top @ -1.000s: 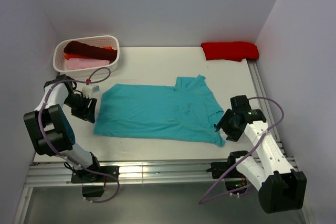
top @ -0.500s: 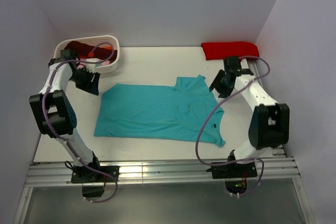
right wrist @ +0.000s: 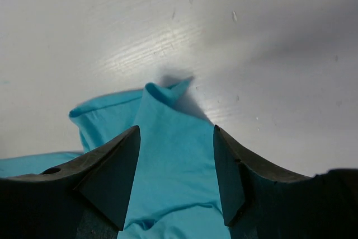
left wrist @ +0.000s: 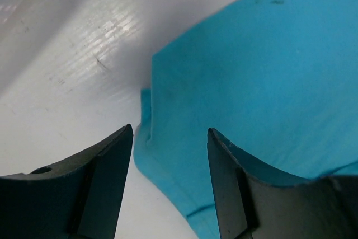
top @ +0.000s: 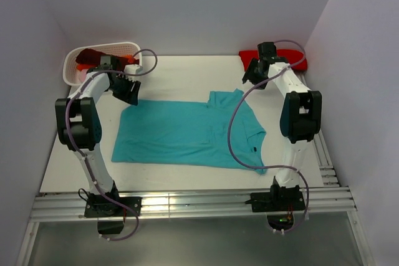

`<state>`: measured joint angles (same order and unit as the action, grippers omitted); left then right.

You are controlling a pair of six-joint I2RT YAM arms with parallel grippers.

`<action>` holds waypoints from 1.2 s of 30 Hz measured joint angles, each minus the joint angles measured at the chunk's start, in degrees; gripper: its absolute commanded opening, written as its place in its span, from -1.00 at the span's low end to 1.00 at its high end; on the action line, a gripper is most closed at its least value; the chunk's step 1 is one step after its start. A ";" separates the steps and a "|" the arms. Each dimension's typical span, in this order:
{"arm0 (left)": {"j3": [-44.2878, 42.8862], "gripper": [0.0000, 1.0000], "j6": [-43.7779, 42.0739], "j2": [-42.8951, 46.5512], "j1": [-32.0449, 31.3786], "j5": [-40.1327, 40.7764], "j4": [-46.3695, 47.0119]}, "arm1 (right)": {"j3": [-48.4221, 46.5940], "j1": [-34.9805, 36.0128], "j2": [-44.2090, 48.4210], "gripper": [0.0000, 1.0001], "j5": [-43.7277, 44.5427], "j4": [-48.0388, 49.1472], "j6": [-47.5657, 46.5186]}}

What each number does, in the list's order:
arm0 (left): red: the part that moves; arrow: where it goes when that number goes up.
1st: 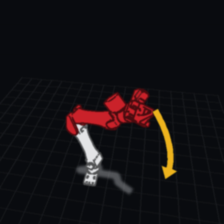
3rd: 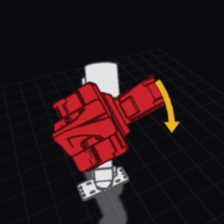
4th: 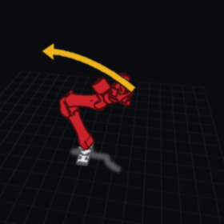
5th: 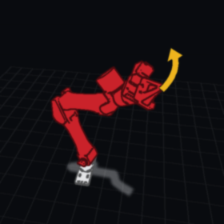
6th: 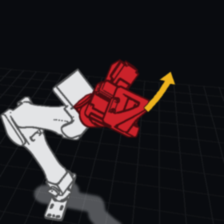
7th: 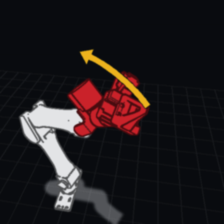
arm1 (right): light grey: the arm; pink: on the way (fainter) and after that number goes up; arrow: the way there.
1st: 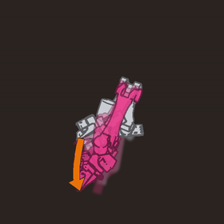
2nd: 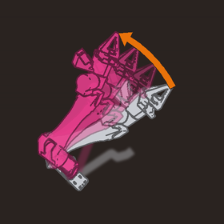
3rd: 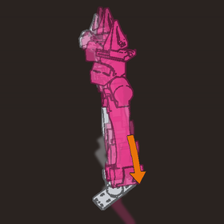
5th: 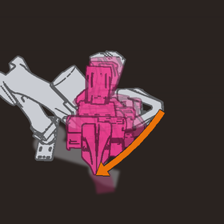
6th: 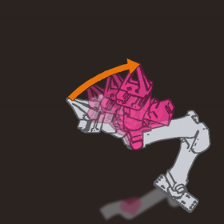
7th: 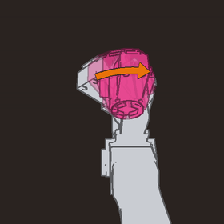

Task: Roll the t-shirts
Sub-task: Fold the tshirt

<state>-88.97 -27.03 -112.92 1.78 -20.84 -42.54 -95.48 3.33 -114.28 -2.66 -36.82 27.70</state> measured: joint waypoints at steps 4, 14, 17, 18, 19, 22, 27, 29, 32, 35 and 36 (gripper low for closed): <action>-1.16 0.18 1.55 -2.08 -0.74 1.31 1.57 | -4.52 0.00 -4.85 0.25 -0.66 -0.28 -0.35; -1.49 0.16 2.95 -4.22 -0.59 2.34 2.40 | -6.75 0.70 -11.76 0.25 -1.97 -0.96 -0.07; -1.62 0.16 2.95 -4.26 -0.59 2.38 2.47 | -6.86 1.29 -12.41 0.26 -2.49 -0.85 0.39; -1.62 0.16 2.95 -4.26 -0.59 2.43 2.47 | -6.91 1.46 -12.52 0.27 -2.86 -0.87 0.68; -1.62 0.15 2.95 -4.28 -0.59 2.56 2.47 | -7.13 1.64 -12.66 0.27 -3.04 -0.90 0.92; -1.62 0.15 2.95 -4.37 -0.59 2.73 2.45 | -8.00 1.81 -12.90 0.27 -3.54 -0.76 1.49; -1.62 0.14 2.95 -4.37 -0.59 2.73 2.43 | -8.79 1.95 -13.46 0.24 -4.59 -0.11 2.84; -1.62 0.13 2.95 -4.37 -0.59 2.73 2.43 | -9.25 1.95 -14.03 0.22 -5.01 -0.11 3.28; -1.62 0.13 2.95 -4.37 -0.59 2.78 2.40 | -10.64 1.97 -15.58 0.09 -5.49 -0.15 3.78; -1.62 0.12 2.95 -4.37 -0.59 2.82 2.43 | -11.28 2.16 -17.14 -0.22 -5.70 0.02 4.26; -1.62 0.11 2.95 -4.37 -0.59 2.86 2.40 | -11.28 2.16 -17.35 -0.31 -5.79 -0.07 4.35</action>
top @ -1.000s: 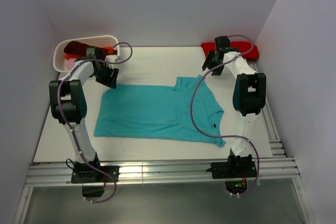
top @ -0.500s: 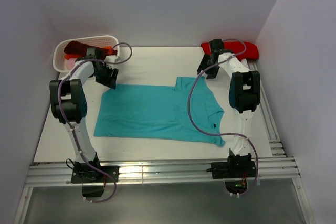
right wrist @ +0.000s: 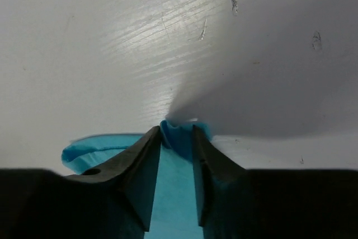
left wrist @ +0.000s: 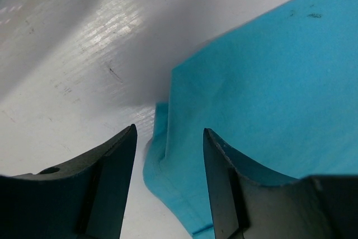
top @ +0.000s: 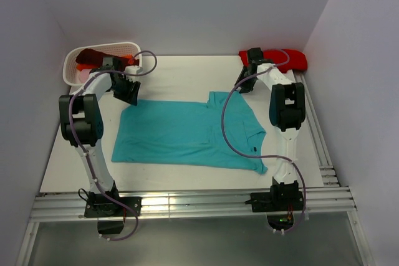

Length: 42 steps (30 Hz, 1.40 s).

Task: Roll the t-shirts
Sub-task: Fold the tshirt

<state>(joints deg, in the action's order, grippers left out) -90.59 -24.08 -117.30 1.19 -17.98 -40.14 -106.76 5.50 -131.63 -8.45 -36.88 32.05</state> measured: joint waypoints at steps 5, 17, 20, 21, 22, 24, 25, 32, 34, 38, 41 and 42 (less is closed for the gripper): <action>-0.63 0.03 0.04 -1.55 0.00 0.37 -0.09 | -0.20 0.00 -0.11 -0.72 -0.07 0.22 0.20; -1.64 -0.62 2.23 -3.41 0.00 0.35 -0.98 | 1.60 0.04 0.98 -0.98 0.02 1.36 0.00; -1.64 -0.66 2.51 -3.41 0.00 0.31 -0.87 | 3.15 0.13 2.54 -1.00 0.20 2.08 -0.46; -1.64 -0.68 2.54 -3.41 0.00 0.28 -0.74 | 3.69 0.17 3.19 -1.00 0.31 2.38 -0.68; -1.64 -0.70 2.56 -3.39 0.00 0.26 -0.63 | 4.42 0.26 4.17 -1.00 0.48 2.64 -1.03; -1.57 -0.82 2.54 -3.30 0.00 0.09 -0.52 | 6.29 0.39 6.54 -1.00 1.01 3.32 -1.64; -1.55 -0.84 2.54 -3.19 0.00 0.00 -0.48 | 7.58 0.50 8.13 -1.00 1.31 3.58 -1.92; 0.61 -0.99 2.29 -0.66 0.00 -0.13 0.31 | 15.45 1.14 19.56 -1.00 2.84 6.14 -3.21; 1.40 -0.99 2.14 0.48 0.00 -0.13 0.37 | 17.20 1.51 21.79 -1.00 3.37 6.88 -3.43; 2.80 -0.99 1.25 3.26 0.00 -0.13 0.44 | 21.90 2.75 25.51 -1.00 5.03 7.72 -3.67; 3.69 -0.99 0.24 5.33 0.00 -0.15 0.46 | 25.09 3.78 27.15 -1.00 6.08 7.74 -3.69; 4.22 -0.99 -0.35 6.12 0.00 -0.13 0.46 | 26.12 4.07 27.65 -1.00 6.49 7.74 -3.69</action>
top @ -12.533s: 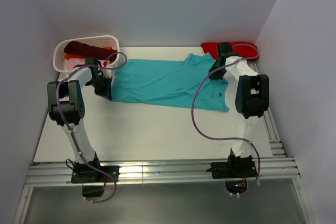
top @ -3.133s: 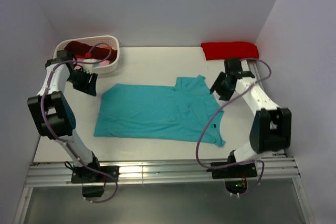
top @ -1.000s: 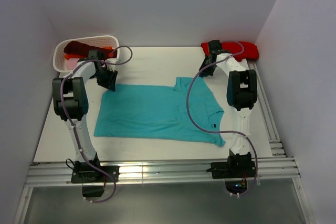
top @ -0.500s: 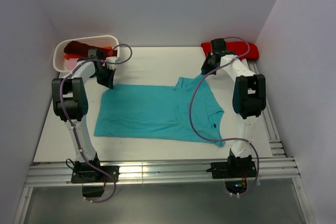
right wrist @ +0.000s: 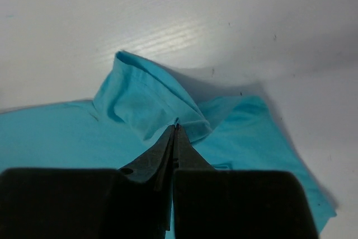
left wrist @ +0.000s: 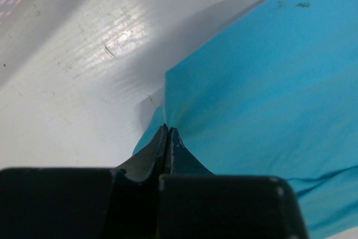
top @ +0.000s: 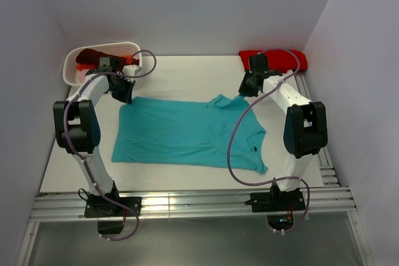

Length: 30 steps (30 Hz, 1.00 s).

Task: Roll the t-shirts
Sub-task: Fold the tshirt

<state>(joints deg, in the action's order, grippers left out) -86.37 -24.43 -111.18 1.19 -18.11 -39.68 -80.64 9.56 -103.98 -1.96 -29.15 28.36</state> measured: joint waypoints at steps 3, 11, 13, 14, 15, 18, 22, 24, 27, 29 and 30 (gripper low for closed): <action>2.14 -0.99 -1.75 2.49 -0.02 0.31 0.00 | 2.80 0.81 1.66 -1.00 1.84 -0.28 -0.02; 8.72 -0.99 -7.52 7.96 -0.07 2.95 -0.76 | 11.93 1.97 13.09 -1.00 4.94 -0.42 0.76; 9.84 -0.99 -8.50 8.68 -0.09 3.41 -0.87 | 14.21 2.19 16.33 -1.00 5.77 -0.44 1.18; 10.36 -0.99 -9.05 8.98 -0.13 3.54 -0.90 | 15.28 2.27 17.70 -1.00 6.05 -0.37 1.44; 10.99 -0.99 -9.38 9.33 -0.17 3.69 -0.87 | 16.37 2.43 19.06 -1.00 6.47 -0.42 1.84; 12.15 -0.99 -10.08 9.99 -0.33 4.04 -1.07 | 19.65 2.69 21.81 -1.00 7.54 -0.33 2.78; 13.42 -0.99 -10.80 10.93 -0.52 4.07 -1.29 | 24.17 2.84 24.68 -1.00 10.01 -0.83 4.44; 14.25 -0.99 -10.97 11.50 -0.94 4.20 -1.11 | 25.94 2.84 25.73 -1.00 11.61 -1.22 5.25; 15.54 -0.99 -10.97 12.15 -2.10 4.48 -0.96 | 27.87 2.71 26.97 -1.00 13.40 -1.99 6.23; 15.98 -0.99 -10.95 12.24 -2.82 4.52 -0.83 | 28.72 2.32 27.71 -1.00 14.01 -2.23 6.73; 16.00 -0.99 -10.95 12.24 -3.13 4.52 -0.74 | 28.98 2.01 27.98 -1.00 14.34 -2.27 6.88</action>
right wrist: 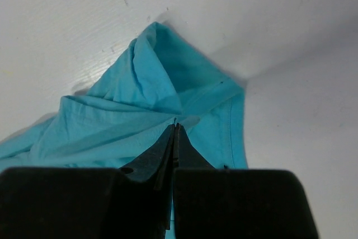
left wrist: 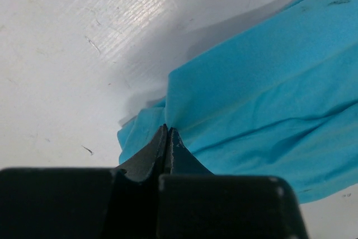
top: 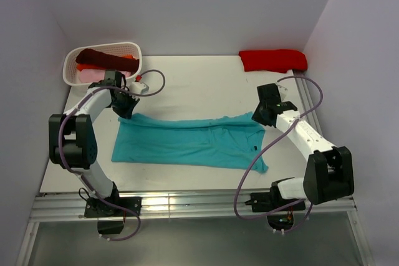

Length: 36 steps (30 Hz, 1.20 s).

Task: Roll the t-shirts
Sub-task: Fold the tshirt

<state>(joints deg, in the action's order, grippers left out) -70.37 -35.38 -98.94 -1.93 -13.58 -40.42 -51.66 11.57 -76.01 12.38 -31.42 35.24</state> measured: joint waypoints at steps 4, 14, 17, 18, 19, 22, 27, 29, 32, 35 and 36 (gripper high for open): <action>0.02 -0.99 0.00 0.22 -0.48 0.28 0.39 | 1.16 -0.74 0.76 -1.00 0.20 0.33 0.74; 2.01 -0.99 -0.02 1.73 -0.52 2.56 0.98 | 9.77 -0.74 6.21 -1.00 -2.58 2.08 2.73; 2.01 -0.99 -0.02 1.75 -0.52 2.75 0.94 | 11.06 -0.74 7.15 -1.00 -3.28 2.25 3.08; 2.01 -0.99 -0.04 1.77 -0.52 2.82 0.94 | 11.30 -0.74 7.28 -1.00 -3.41 2.36 3.19; 2.12 -0.99 -0.04 1.88 -0.55 2.95 1.03 | 11.52 -0.74 7.30 -1.00 -3.52 2.47 3.28; 3.08 -0.85 -0.24 2.75 -0.57 3.02 1.14 | 12.46 -0.74 7.30 -1.00 -4.09 2.99 3.48; 4.00 -0.46 -1.14 3.13 -0.57 3.56 0.70 | 14.56 -0.74 7.30 -0.88 -4.98 3.52 3.89; 4.44 -0.26 -1.42 3.13 -0.57 4.13 0.61 | 15.04 -0.74 7.30 -0.59 -5.22 3.56 4.22; 4.68 -0.05 -1.60 3.13 -0.57 4.68 0.22 | 15.41 -0.81 7.32 -0.25 -5.40 3.54 4.26; 4.68 0.00 -1.57 3.13 -0.57 4.68 0.02 | 15.45 -0.85 7.61 -0.13 -5.38 3.50 4.13; 4.63 0.00 -1.49 3.13 -0.57 4.55 -0.26 | 15.45 -0.85 7.87 -0.12 -5.38 3.45 4.09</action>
<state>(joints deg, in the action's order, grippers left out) -65.73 -36.86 -95.81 -2.50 -9.04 -40.69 -36.21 10.72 -68.14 7.01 -27.97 39.33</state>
